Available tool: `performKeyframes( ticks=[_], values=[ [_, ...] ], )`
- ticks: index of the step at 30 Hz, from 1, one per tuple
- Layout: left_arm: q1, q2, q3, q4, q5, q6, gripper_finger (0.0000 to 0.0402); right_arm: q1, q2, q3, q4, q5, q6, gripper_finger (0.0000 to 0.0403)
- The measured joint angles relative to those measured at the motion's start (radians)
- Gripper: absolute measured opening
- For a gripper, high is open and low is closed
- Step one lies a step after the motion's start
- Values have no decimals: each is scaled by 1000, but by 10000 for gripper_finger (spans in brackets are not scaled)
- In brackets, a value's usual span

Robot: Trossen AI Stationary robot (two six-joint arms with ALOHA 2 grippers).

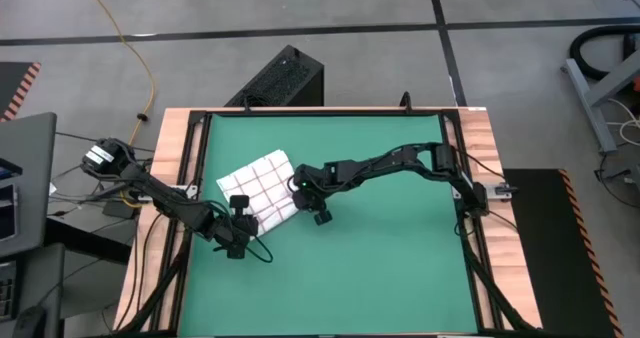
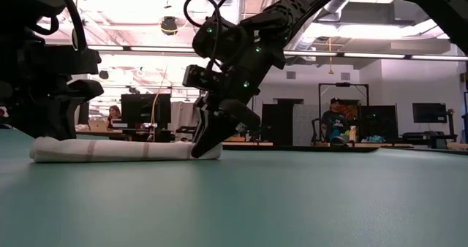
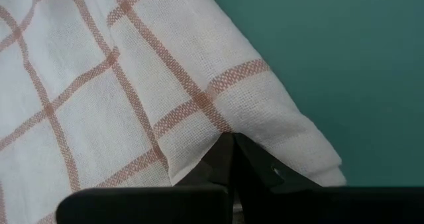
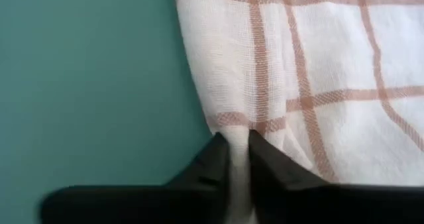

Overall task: Roll towel into tight, uniform cylinder
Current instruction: Roll the white patterned towel

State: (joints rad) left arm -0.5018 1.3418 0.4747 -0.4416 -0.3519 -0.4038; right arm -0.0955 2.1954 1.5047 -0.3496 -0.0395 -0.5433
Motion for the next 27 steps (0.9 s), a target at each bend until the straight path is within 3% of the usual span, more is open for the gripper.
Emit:
performKeyframes(
  ticks=[3, 5, 15, 21, 27],
  values=[
    [0, -7, 1, 2, -2, 0, 0, 21, -4, -1, -11, 21, 48, 32],
    [0, -23, 10, 2, -10, -6, 0, 35, -24, 0, -42, 10, 91, 17],
    [5, -59, 24, 92, -18, -51, 0, 111, -161, -2, -308, -279, 330, 17],
    [8, -34, 24, 210, -24, -23, 0, 80, -132, 30, -404, -453, 497, 17],
    [9, 52, 25, 283, 41, -39, 0, -2, -94, 30, -425, -653, 605, 17]
  ],
)
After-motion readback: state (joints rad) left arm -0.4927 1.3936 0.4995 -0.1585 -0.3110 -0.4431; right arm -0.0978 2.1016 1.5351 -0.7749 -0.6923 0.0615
